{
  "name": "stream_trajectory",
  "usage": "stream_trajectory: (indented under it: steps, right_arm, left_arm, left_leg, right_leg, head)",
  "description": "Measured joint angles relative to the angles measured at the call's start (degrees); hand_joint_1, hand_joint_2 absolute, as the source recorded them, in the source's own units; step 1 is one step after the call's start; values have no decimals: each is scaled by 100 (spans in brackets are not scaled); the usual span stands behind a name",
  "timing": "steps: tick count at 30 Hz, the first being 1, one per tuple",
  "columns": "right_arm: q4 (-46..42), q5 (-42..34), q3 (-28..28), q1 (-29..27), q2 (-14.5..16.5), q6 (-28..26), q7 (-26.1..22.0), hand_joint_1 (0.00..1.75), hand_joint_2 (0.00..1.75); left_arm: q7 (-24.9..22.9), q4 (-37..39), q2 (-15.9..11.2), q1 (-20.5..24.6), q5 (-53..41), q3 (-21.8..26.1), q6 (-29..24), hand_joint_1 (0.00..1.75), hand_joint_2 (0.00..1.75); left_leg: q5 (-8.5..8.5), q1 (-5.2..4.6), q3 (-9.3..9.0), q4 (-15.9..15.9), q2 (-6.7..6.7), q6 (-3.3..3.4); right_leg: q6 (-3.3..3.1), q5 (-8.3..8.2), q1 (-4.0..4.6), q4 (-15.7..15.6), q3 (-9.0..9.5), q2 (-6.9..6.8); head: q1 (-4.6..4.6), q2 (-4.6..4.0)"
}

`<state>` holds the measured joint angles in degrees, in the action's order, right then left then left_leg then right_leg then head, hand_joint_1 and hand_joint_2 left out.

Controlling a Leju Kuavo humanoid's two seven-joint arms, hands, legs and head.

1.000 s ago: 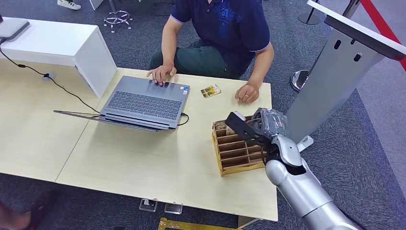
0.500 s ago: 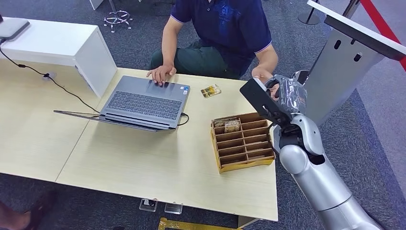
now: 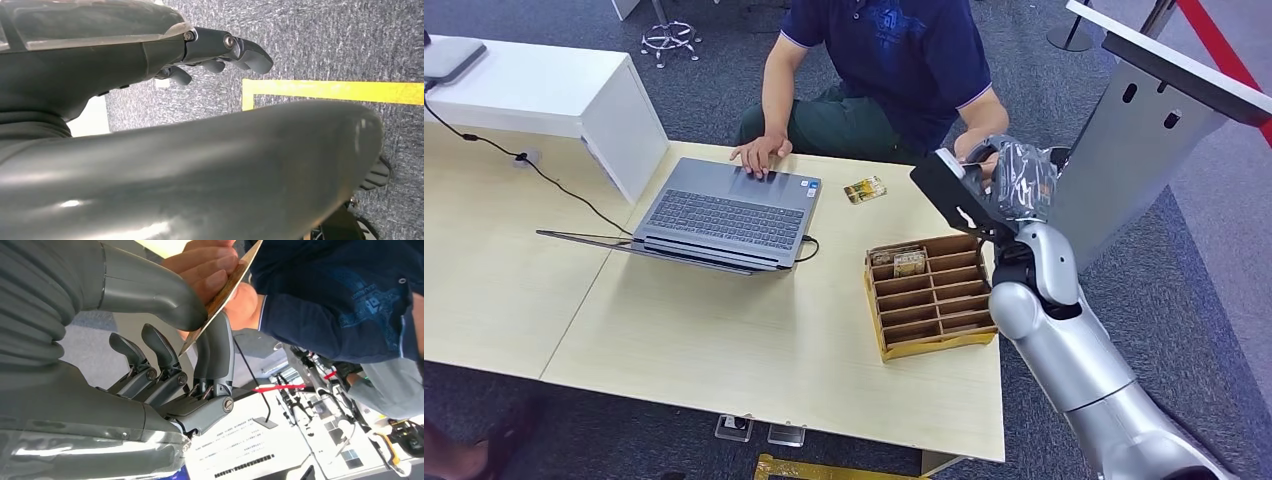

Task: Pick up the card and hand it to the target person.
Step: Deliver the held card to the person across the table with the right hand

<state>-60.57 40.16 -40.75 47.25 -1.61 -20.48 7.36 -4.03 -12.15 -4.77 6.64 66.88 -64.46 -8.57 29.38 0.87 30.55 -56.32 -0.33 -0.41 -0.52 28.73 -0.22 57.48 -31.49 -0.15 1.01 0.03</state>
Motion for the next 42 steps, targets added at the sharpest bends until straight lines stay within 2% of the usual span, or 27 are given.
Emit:
stream_trajectory:
  steps: [3, 8, 11, 19, 26, 30, 36, 38, 42]
  right_arm:
    - [315, 109, -19, 128, 145, -18, -9, 0, 175]
    - [646, 129, -54, 195, 309, -39, -45, 0, 175]
    - [732, -133, -50, 183, 343, -59, -181, 0, 175]
    - [142, -2330, 240, -465, 195, 295, -928, 0, 175]
    - [-656, -3368, 526, -1025, -100, 718, -1266, 0, 175]
    - [-1423, -4141, 771, -1773, -446, 1102, -1612, 0, 175]
    - [-2767, -5033, 1407, -3780, -946, 1474, -2531, 0, 175]
    - [-3091, -5053, 1580, -4196, -1032, 1510, -2567, 0, 175]
    - [-3449, -4845, 1735, -4657, -1090, 1516, -2370, 0, 175]
  left_arm:
    - [-11, 0, 3, 1, -5, 0, 10, 0, 0]
    - [-21, 0, 19, 0, -22, -2, -4, 0, 0]
    - [-20, 0, 22, 0, 19, 1, -50, 0, 0]
    - [-19, 0, 24, -19, 182, 4, -84, 0, 0]
    - [-26, 0, 29, -37, 250, 9, -112, 0, 0]
    - [-39, 0, 50, -51, 368, 35, -194, 0, 0]
    - [-114, 0, 79, -76, 443, 126, -319, 0, 0]
    - [-104, 0, 79, -72, 443, 145, -323, 0, 0]
    - [-76, 0, 81, -67, 441, 157, -309, 0, 0]
  left_leg:
    - [0, 0, 0, 0, 0, 0]
    - [0, 0, 0, 0, 0, 0]
    - [0, 0, -2, -1, 0, 0]
    - [0, 0, -5, -3, 1, 0]
    - [1, 0, -11, -4, 2, 0]
    - [3, 0, -15, -5, -2, 2]
    - [17, 0, -3, -4, 3, 6]
    - [18, 0, -4, -3, 4, 6]
    - [17, 0, -7, -3, 5, 6]
  right_leg:
    - [0, 0, 0, 0, 0, 0]
    - [0, 0, 0, 0, -1, 0]
    - [0, 0, 0, 0, -1, 0]
    - [0, 0, 0, -2, -2, 1]
    - [0, 0, 0, -5, 0, 2]
    - [3, 3, 0, -11, 6, -4]
    - [4, 6, 0, -16, 1, 1]
    - [4, 6, 0, -16, 2, 2]
    - [3, 6, 0, -15, 4, 3]
  head:
    - [-1, -1]
    - [0, -1]
    - [-1, -1]
    - [1, 0]
    - [0, -1]
    - [6, -1]
    - [-2, -1]
    - [0, -1]
    - [-2, -1]
